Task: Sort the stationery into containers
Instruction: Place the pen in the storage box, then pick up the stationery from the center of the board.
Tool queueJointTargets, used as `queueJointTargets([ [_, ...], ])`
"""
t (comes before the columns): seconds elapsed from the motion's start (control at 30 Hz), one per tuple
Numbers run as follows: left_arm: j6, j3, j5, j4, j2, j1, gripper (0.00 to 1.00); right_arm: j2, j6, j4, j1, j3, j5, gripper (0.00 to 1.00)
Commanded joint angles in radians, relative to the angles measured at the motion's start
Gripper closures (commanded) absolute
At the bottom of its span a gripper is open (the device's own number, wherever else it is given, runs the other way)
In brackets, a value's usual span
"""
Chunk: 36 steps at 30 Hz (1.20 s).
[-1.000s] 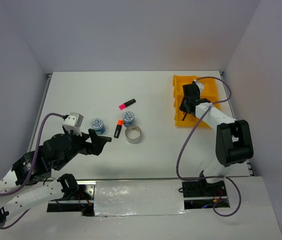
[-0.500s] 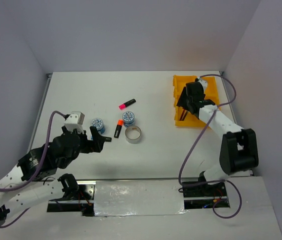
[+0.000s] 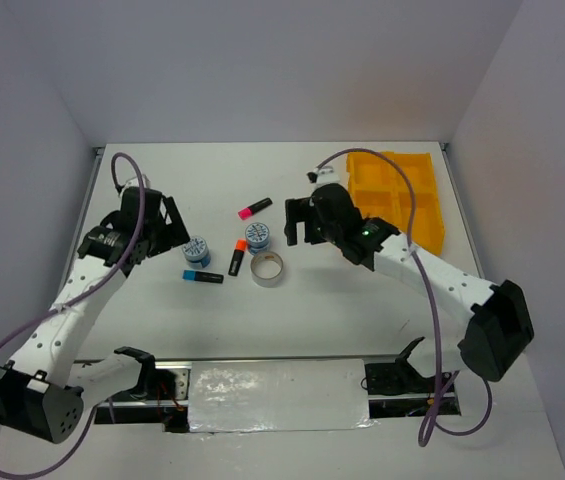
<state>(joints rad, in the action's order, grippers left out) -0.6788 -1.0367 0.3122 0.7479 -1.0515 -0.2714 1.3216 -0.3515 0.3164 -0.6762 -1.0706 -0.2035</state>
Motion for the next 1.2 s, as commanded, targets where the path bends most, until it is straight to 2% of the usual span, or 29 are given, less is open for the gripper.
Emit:
queueJointTargets([
  [0.0,0.131,-0.105,-0.050,0.050,0.001,0.015,0.05,0.072,0.009,0.050,-0.052,0.003,0.025,0.01],
  [0.1,0.185,-0.103,-0.001,0.062,0.089,0.015,0.03,0.155,0.003,0.044,-0.068,-0.011,0.053,0.07],
  [0.27,0.258,0.055,-0.001,-0.048,0.240,0.015,0.01,0.270,-0.007,0.041,-0.105,-0.052,0.050,0.19],
  [0.3,0.257,0.081,-0.007,-0.080,0.266,0.015,0.01,0.286,-0.007,0.039,-0.105,-0.060,0.050,0.25],
  [0.4,0.263,0.122,-0.102,-0.102,0.259,0.014,0.01,0.350,-0.014,0.033,-0.108,-0.086,0.038,0.33],
  [0.57,0.266,0.129,-0.127,-0.107,0.248,0.006,0.01,0.438,-0.027,0.010,-0.109,-0.118,0.049,0.38],
  [0.8,0.259,0.135,-0.110,-0.107,0.262,-0.041,0.01,0.505,-0.037,-0.014,-0.114,-0.117,0.058,0.62],
  [0.83,0.259,0.135,-0.110,-0.107,0.265,-0.046,0.01,0.507,-0.037,-0.011,-0.109,-0.117,0.059,0.67],
  [0.87,0.257,0.136,-0.105,-0.105,0.269,-0.046,0.01,0.505,-0.035,-0.013,-0.114,-0.106,0.065,0.77],
  [0.9,0.257,0.136,-0.104,-0.105,0.272,-0.048,0.01,0.498,-0.037,-0.014,-0.112,-0.100,0.067,0.79],
  [0.93,0.257,0.136,-0.104,-0.105,0.274,-0.051,0.01,0.490,-0.040,-0.013,-0.114,-0.095,0.065,0.86],
  [0.97,0.257,0.136,-0.104,-0.104,0.277,-0.051,0.01,0.481,-0.041,-0.007,-0.114,-0.091,0.061,0.99],
  [1.07,0.255,0.136,-0.096,-0.102,0.278,-0.061,0.01,0.406,-0.056,0.021,-0.114,-0.057,0.035,1.00],
  [1.17,0.254,0.135,-0.094,-0.102,0.280,-0.066,0.01,0.247,-0.066,0.038,-0.108,0.000,0.007,1.00],
])
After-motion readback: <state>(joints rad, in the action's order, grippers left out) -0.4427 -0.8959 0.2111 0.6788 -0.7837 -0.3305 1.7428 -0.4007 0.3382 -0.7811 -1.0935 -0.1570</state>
